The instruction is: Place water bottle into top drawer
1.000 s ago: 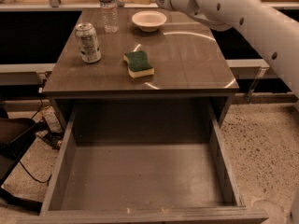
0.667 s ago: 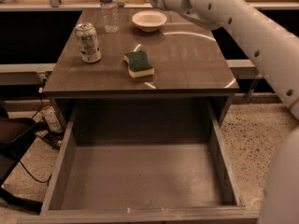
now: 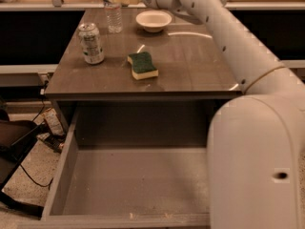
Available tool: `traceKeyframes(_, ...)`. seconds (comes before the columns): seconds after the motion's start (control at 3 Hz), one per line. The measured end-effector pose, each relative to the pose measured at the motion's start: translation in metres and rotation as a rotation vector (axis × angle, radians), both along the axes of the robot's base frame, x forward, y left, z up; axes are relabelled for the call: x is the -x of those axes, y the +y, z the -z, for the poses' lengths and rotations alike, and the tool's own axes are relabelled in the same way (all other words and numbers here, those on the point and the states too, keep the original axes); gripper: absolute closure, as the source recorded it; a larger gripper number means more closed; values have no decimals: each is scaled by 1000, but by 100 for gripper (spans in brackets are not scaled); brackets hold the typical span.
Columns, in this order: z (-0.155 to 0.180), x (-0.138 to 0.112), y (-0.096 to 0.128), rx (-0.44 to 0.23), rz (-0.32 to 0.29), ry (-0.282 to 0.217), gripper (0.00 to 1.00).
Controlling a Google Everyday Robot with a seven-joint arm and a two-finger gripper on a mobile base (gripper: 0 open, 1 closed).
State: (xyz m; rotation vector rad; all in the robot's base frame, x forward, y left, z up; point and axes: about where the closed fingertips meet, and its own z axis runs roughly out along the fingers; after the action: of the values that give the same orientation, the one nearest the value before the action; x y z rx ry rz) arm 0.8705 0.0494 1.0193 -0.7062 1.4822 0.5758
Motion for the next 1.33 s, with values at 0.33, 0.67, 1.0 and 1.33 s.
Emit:
traceKeyframes(0.33,1,-23,11,50,44,19,0)
traceKeyframes(0.67,5,-29,23,90,99,48,0)
traceKeyframes(1.0,25,-30,43,126,134,110,0)
traceKeyframes(1.33,27,-30,45,124,130,113,0)
